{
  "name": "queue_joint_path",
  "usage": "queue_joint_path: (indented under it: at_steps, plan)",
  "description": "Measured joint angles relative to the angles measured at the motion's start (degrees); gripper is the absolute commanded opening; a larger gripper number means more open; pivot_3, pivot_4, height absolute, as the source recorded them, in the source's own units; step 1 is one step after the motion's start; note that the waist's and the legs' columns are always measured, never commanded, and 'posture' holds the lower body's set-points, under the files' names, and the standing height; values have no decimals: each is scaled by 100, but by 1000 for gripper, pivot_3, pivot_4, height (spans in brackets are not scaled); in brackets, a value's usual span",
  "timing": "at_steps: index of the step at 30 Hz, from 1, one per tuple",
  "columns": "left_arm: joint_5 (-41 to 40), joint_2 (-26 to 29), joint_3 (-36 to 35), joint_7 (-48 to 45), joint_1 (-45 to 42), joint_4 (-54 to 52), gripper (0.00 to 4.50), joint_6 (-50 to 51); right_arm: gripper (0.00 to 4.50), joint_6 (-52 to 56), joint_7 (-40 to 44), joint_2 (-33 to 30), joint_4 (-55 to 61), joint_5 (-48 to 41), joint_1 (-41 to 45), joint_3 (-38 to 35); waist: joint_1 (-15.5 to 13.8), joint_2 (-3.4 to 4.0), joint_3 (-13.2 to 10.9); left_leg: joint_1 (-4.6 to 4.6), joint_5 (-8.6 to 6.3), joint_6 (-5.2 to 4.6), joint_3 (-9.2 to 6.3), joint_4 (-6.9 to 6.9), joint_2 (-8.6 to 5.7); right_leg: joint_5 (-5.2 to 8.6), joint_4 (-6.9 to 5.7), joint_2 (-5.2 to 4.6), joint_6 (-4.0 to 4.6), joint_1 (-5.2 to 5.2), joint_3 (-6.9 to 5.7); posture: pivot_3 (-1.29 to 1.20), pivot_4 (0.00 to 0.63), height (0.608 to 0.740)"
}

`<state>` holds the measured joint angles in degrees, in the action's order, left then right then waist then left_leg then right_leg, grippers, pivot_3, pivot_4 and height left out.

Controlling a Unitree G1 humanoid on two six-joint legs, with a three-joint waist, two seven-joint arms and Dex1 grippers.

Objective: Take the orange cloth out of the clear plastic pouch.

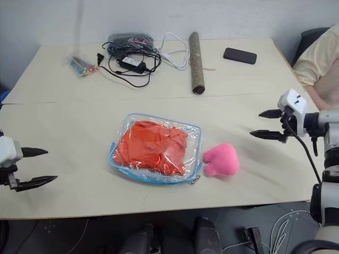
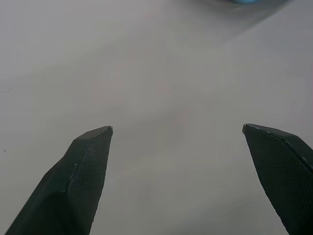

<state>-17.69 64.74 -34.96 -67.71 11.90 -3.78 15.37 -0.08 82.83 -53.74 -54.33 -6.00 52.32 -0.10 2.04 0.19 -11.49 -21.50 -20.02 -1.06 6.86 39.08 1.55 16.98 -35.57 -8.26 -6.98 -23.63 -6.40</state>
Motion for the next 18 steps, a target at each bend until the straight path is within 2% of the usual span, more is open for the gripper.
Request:
queue_joint_path:
  at_steps: [18]
  plan:
    - [-92, -181, -46, 214, -197, -225, 4500, 335, 4487, -327, -429, 96, -382, 34, 193, -25, 8, 0, 0, 2, 0, 0, 3, 3, 1, 0, -6, 1, 0, -1, 6, 0, 150, 740]
